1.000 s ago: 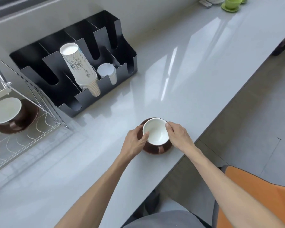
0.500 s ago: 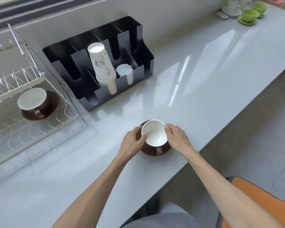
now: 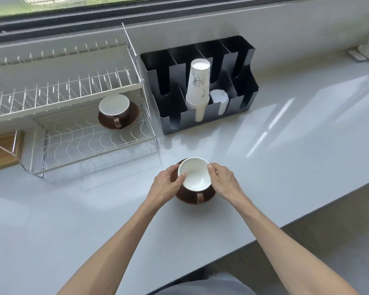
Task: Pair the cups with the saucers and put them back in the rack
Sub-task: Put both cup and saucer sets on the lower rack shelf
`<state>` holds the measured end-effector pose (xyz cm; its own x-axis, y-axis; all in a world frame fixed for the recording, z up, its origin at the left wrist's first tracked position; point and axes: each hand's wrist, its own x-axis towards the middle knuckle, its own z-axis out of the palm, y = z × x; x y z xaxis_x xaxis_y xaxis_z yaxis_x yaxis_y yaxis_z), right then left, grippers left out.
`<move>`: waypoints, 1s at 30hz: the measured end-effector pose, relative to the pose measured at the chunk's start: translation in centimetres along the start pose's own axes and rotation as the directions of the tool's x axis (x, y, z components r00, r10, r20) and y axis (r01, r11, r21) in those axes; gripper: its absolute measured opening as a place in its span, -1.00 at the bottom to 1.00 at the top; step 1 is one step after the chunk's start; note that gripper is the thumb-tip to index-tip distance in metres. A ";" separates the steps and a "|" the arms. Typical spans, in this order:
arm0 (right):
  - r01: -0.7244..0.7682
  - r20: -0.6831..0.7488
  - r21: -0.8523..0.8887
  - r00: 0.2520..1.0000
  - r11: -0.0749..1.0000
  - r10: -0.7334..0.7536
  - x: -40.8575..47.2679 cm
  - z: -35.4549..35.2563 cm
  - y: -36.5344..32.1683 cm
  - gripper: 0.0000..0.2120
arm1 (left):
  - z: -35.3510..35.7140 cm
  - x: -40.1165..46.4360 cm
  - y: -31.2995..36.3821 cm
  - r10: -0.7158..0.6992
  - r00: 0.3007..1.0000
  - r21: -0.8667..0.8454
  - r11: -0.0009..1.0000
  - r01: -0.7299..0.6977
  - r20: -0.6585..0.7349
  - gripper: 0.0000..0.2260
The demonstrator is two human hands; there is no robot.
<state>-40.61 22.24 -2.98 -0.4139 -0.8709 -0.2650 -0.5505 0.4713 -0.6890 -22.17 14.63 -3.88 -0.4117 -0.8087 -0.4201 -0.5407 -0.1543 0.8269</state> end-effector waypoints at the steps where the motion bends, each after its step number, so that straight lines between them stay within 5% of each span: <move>1: 0.015 0.014 0.000 1.000 1.000 -0.015 0.2 0.5 -0.6 -0.72 | -0.7 -0.1 -0.4 -0.007 1.000 -0.010 1.000 0.007 -0.016 -0.43; 30: 0.296 0.256 0.042 0.920 0.954 -0.297 3.5 15.1 -22.1 -0.53 | -23.3 -4.5 -7.3 -0.150 0.881 -0.199 0.978 0.065 -0.448 -0.62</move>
<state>-18.91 6.62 1.14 -0.0314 -0.9768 -0.2120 -0.6178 0.1857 -0.7641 0.69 6.15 0.70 0.0469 -0.9439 -0.3270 -0.4095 -0.3167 0.8556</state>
